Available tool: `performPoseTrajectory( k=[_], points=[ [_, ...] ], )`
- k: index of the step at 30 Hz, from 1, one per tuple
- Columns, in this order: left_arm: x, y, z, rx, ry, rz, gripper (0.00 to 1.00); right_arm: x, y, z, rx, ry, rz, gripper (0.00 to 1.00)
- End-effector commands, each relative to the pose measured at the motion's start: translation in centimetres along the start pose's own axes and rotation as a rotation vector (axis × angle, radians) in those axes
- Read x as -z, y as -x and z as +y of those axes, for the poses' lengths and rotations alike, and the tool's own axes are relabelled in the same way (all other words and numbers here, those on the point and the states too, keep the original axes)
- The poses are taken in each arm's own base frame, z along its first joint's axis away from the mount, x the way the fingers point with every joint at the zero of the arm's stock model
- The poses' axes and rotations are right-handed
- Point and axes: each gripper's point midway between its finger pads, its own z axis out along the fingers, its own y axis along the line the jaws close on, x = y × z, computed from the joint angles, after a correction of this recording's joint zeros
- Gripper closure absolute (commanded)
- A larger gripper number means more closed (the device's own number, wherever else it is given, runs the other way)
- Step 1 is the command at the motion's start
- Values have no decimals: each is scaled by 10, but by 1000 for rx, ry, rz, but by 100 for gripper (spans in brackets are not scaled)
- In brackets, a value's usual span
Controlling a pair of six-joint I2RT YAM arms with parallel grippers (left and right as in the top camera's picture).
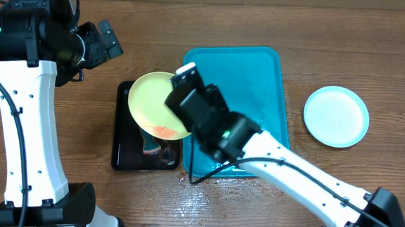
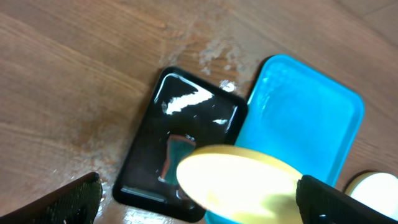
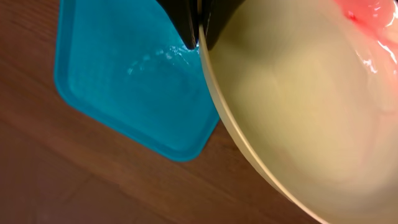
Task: Clean dirty plates on tray and stack at the side
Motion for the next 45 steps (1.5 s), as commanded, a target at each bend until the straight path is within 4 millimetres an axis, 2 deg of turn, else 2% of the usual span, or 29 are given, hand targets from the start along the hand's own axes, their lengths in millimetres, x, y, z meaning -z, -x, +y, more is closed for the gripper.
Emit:
performPoseTrajectory(
  k=[1, 7, 13, 16, 20, 25, 27, 32, 35, 38, 42, 44, 45],
  points=[
    [5, 2, 7, -21, 37, -23, 0, 1, 7, -5, 30, -156, -48, 96],
    [5, 2, 8, -21, 41, -24, 0, 8, 16, -1, 27, -203, -102, 96],
    [5, 3, 8, -21, 41, -25, 0, 8, 16, -1, 26, -203, -104, 96],
    [5, 1, 8, -22, 41, -20, 0, 6, 13, 6, 8, -158, -90, 96],
    [4, -5, 7, -45, 38, 8, 0, -5, -2, -1, -253, -140, -34, 96],
    [-3, -17, 4, -127, 20, 68, 1, -37, -29, -18, -448, -88, 119, 96],
    [-10, -26, -1, -147, 12, 105, 3, -47, -38, -27, -532, -37, 190, 96],
    [-27, -37, -5, -171, 26, 155, 9, -58, -45, -36, -639, 106, 297, 96],
    [-39, -43, -6, -171, 21, 188, 12, -61, -52, -50, -654, 73, 321, 96],
    [-57, -61, -2, -150, 34, 271, 14, -62, -64, -68, -686, 22, 358, 96],
    [-94, -88, 8, -128, 79, 377, 16, -63, -80, -92, -745, -39, 414, 96],
    [-117, -106, 8, -127, 63, 431, 17, -63, -89, -102, -758, -62, 443, 96],
    [-135, -119, 7, -132, 50, 461, 21, -61, -96, -110, -767, -83, 471, 96]
  ],
)
